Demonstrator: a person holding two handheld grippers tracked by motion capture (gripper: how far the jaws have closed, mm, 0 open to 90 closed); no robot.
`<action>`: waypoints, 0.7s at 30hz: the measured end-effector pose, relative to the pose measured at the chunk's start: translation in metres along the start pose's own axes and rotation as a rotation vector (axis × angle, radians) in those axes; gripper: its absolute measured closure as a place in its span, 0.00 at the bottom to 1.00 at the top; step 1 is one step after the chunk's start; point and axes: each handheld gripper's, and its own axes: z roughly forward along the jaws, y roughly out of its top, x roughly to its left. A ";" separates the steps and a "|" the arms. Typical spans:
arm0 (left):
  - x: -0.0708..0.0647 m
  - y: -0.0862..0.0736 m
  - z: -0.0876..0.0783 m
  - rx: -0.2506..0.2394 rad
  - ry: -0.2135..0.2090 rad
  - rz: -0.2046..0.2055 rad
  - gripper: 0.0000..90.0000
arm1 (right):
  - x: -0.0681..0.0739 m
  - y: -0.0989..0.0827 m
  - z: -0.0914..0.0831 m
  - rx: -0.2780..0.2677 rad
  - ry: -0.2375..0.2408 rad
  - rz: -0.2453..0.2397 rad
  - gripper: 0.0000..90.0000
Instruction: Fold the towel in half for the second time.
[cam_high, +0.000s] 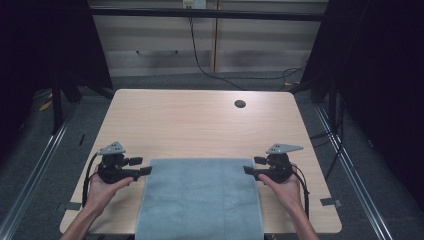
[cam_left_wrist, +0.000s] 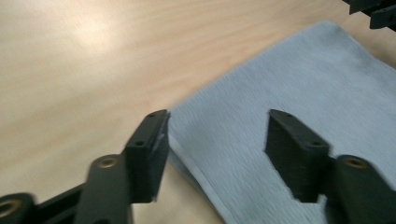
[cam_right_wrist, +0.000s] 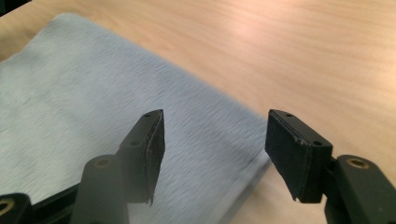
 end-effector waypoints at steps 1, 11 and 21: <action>0.004 0.005 0.003 0.006 0.004 0.001 0.50 | -0.004 0.003 0.002 -0.004 0.005 0.007 0.48; 0.023 0.001 0.045 0.050 0.005 -0.036 0.53 | -0.035 0.003 0.036 0.063 0.002 0.050 0.56; 0.027 -0.010 0.054 0.086 0.033 -0.031 0.54 | -0.036 -0.004 0.047 0.100 0.004 0.024 0.54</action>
